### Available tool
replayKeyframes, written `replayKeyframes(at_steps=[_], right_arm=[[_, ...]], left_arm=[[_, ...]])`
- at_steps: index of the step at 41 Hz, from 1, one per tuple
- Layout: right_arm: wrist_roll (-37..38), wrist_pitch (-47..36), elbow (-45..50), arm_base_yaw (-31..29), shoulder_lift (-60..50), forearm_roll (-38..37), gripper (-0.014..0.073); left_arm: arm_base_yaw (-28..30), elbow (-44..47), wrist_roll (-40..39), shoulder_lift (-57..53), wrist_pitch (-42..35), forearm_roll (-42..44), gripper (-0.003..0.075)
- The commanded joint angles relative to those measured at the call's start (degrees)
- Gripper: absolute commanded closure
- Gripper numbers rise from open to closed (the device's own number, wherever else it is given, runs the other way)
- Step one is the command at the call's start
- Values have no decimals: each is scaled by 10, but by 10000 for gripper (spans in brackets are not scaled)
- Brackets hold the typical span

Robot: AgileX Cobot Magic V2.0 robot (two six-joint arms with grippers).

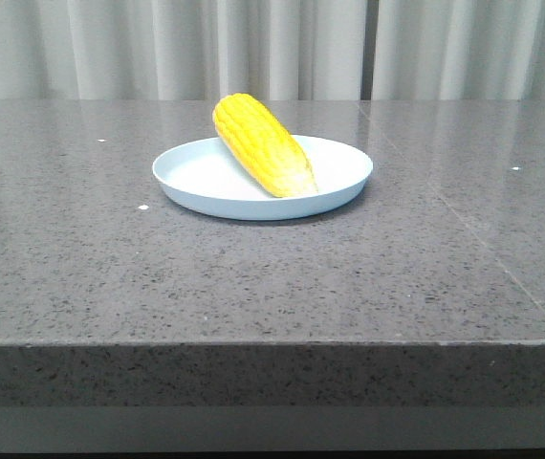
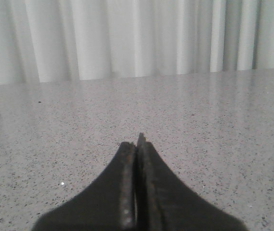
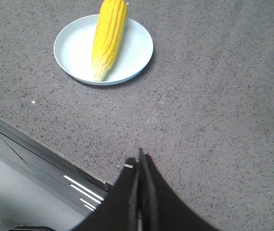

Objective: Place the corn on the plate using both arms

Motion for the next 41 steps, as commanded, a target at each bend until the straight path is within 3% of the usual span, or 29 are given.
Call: replayKeyframes(at_steps=[1,33,36,41], right_arm=[[0,-34,-11,-2,2,0,661],[0,-48,2,-4,-11,0,661],[0,-70,31,-29,-35,13,661],[0,-177,117,-113,-100,15,661]], left_arm=[[1,14,-1,-10,-50,-5,741],[1,14,-1,-10,-50,-5,741],[1,14,-1,-10,-50,-5,741],[1,14,-1,-10,-50,-5,741]])
